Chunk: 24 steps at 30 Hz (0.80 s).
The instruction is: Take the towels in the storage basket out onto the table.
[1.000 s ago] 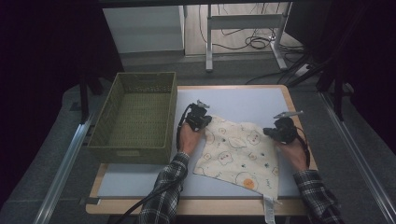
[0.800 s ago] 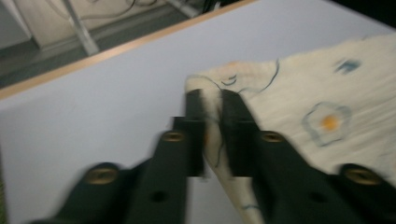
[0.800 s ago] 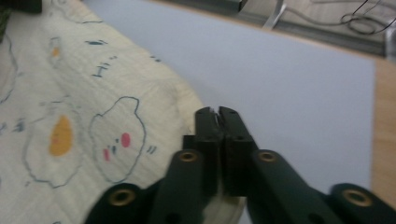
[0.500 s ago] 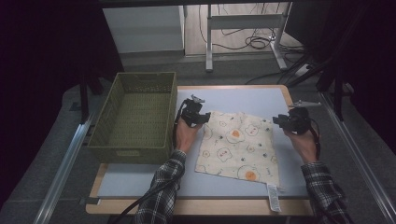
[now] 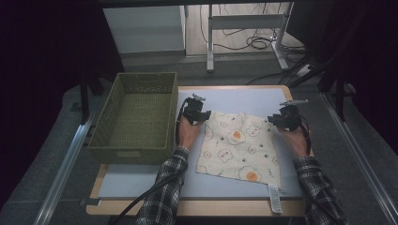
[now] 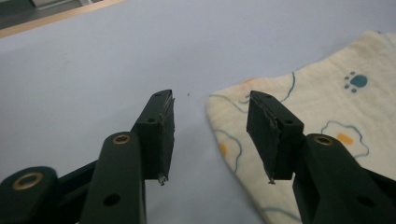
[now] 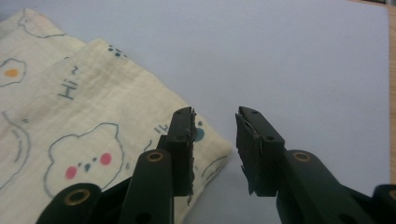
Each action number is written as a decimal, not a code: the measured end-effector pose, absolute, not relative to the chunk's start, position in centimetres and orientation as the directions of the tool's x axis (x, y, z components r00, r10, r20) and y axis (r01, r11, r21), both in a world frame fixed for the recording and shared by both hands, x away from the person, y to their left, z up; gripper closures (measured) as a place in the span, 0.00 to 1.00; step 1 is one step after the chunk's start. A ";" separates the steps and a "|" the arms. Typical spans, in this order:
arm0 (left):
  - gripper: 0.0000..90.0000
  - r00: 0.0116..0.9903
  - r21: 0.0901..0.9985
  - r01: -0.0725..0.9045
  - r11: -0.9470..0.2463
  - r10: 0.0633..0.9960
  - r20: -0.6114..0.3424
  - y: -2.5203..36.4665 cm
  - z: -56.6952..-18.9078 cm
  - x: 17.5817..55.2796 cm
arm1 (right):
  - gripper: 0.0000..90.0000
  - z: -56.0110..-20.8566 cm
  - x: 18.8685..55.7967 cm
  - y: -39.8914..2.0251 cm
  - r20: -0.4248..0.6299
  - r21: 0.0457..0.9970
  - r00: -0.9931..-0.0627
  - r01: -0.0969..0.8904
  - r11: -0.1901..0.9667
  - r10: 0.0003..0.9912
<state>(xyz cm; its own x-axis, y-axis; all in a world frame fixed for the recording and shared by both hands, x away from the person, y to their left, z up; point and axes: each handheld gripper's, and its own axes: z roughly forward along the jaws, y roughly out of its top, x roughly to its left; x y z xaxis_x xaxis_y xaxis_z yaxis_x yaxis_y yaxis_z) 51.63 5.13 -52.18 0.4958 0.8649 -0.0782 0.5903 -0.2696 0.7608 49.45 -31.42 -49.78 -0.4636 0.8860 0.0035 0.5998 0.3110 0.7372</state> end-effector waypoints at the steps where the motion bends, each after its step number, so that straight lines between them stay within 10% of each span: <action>1: 0.59 0.496 0.761 0.590 -0.270 0.865 -0.078 5.1 -52.2 51.6 | 0.75 -49.8 49.5 -31.4 0.003 0.737 -0.464 0.600 0.311 0.886; 12: 0.57 0.505 0.742 0.600 -0.299 0.861 -0.062 3.8 -53.8 53.5 | 0.75 -51.6 50.5 -31.1 -0.028 0.701 -0.476 0.618 0.357 0.879; 17: 0.94 0.563 0.731 0.596 -0.332 0.822 -0.085 3.3 -53.5 53.4 | 0.98 -51.4 50.5 -31.1 0.042 0.692 -0.464 0.652 0.309 0.885; 24: 0.96 0.552 0.783 0.537 -0.316 0.833 -0.042 3.7 -51.7 52.8 | 0.98 -49.8 50.5 -31.4 -0.011 0.730 -0.438 0.611 0.306 0.899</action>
